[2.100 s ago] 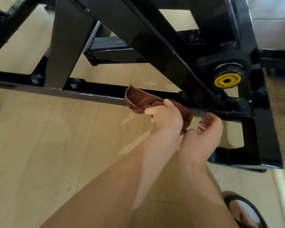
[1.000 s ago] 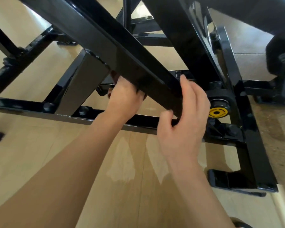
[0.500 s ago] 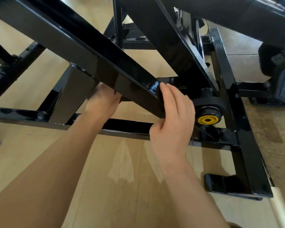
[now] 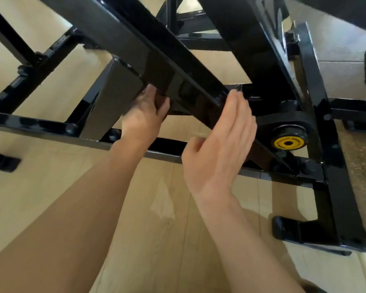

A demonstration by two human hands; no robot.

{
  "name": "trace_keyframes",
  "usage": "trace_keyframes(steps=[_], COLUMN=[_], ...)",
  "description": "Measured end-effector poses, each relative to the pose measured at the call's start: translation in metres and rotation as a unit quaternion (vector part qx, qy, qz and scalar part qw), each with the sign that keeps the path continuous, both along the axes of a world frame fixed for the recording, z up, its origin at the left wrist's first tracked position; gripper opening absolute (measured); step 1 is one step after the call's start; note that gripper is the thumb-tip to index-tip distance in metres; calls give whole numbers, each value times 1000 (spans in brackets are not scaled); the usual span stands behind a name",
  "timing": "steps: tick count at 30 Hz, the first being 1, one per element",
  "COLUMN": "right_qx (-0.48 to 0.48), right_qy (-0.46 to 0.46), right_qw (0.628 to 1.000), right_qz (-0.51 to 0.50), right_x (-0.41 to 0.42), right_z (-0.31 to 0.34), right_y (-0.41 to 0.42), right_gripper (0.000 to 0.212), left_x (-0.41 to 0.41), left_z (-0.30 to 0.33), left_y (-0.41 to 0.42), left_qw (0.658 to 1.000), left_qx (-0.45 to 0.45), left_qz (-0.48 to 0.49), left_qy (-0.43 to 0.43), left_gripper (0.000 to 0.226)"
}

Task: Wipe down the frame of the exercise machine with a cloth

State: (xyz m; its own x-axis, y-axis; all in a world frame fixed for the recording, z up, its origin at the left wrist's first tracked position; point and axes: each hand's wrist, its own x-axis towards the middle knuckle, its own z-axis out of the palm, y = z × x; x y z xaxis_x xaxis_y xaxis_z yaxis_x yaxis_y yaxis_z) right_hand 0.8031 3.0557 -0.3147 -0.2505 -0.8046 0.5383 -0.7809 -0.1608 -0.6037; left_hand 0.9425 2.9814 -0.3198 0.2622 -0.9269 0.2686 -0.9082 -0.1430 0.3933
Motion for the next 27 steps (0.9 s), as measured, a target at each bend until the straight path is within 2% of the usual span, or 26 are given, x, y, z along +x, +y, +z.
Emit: trace_keyframes(steps=[1, 4, 6, 9, 11, 13, 15, 17, 19, 20, 22, 24, 27], right_qx=[-1, -3, -18, -50, -61, -62, -60, -60, -63, -64, -66, -70, -73], right_qy=[9, 41, 44, 20, 14, 14, 13, 14, 16, 15, 8, 3, 3], right_qw=[1000, 999, 998, 996, 995, 994, 994, 994, 994, 994, 994, 993, 993], right_qz=[-3, -26, -43, -69, -83, -86, -87, -88, -90, -89, -87, -93, -90], right_x=[1, 2, 4, 9, 12, 13, 14, 14, 14, 14, 14, 14, 13], right_z=[-2, -7, -9, -10, -10, -10, -10, -10, -10, -10, -10, -11, -12], right_y=[0, -5, -7, -12, -14, -15, -15, -15, -15, -15, -15, -16, -18], right_gripper=[89, 95, 93, 84, 83, 86, 87, 87, 87, 87, 85, 83, 84], left_x=[8, 3, -14, -39, -34, -15, 6, 14, 1, -10, -31, -41, -29], left_z=[-9, -20, -25, -32, -33, -30, -24, -19, -18, -18, -17, -14, -9], left_y=[-3, -5, -6, 4, 7, 5, 3, 2, -4, -6, -4, -1, -7], left_qw=[999, 998, 995, 975, 963, 963, 971, 986, 994, 995, 983, 969, 961], left_qx=[-40, -62, -91, -148, -163, -165, -179, -151, -100, -81, -71, -72, -65], left_qz=[18, 26, -33, -159, -195, -174, -128, -77, -48, -64, -163, -233, -262], left_qy=[16, 9, 32, -37, -90, -123, -91, -1, 19, -4, -45, -46, -58], left_gripper=[43, 41, 39, 36, 36, 42, 35, 31, 37, 39, 41, 47, 30])
